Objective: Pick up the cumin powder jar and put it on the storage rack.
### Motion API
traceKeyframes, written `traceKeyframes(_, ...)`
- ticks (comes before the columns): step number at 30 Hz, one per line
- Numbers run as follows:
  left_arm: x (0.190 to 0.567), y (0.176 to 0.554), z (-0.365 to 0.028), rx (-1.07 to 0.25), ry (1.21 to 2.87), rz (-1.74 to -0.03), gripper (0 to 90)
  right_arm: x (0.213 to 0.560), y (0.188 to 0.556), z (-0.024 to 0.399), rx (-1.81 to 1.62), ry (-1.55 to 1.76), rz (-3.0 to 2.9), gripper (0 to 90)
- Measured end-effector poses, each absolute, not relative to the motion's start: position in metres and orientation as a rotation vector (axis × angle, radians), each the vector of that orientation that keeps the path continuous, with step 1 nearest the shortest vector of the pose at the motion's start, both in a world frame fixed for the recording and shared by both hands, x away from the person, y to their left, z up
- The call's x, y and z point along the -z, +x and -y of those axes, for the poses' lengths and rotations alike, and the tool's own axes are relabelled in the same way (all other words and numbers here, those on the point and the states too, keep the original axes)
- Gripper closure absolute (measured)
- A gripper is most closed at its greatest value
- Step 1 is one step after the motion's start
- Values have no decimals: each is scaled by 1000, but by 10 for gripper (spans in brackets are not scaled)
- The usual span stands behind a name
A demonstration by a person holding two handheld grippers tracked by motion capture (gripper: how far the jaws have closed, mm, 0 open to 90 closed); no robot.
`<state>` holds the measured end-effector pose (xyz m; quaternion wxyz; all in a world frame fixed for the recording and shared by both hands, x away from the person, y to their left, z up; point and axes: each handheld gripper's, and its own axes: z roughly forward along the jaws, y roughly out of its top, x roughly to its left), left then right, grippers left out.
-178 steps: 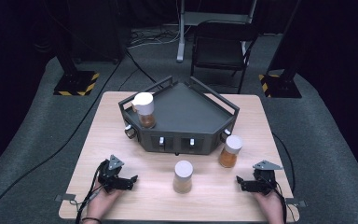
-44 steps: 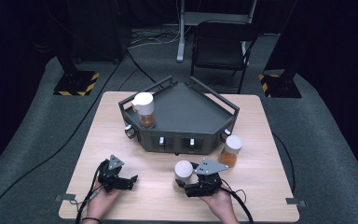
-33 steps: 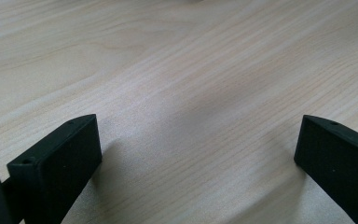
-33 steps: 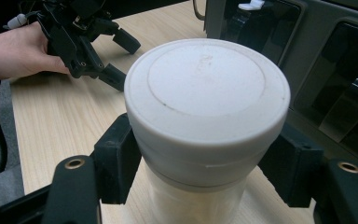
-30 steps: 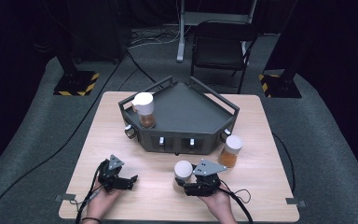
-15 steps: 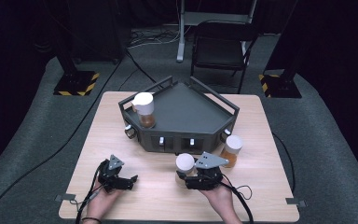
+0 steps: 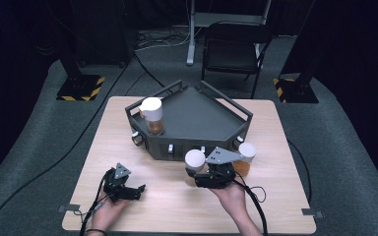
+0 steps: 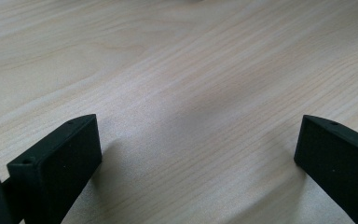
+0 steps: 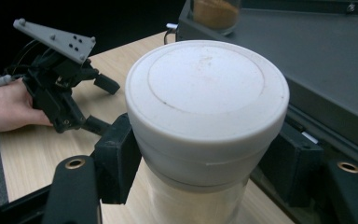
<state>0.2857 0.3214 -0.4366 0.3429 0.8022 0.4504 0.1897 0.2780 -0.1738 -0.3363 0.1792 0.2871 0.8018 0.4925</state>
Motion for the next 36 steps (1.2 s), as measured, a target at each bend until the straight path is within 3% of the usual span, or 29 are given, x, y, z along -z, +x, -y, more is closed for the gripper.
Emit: traceKeyframes(36, 437, 286, -321, -493, 2085, -1171, 1, 272, 312, 155, -1394, 793, -2175, 339)
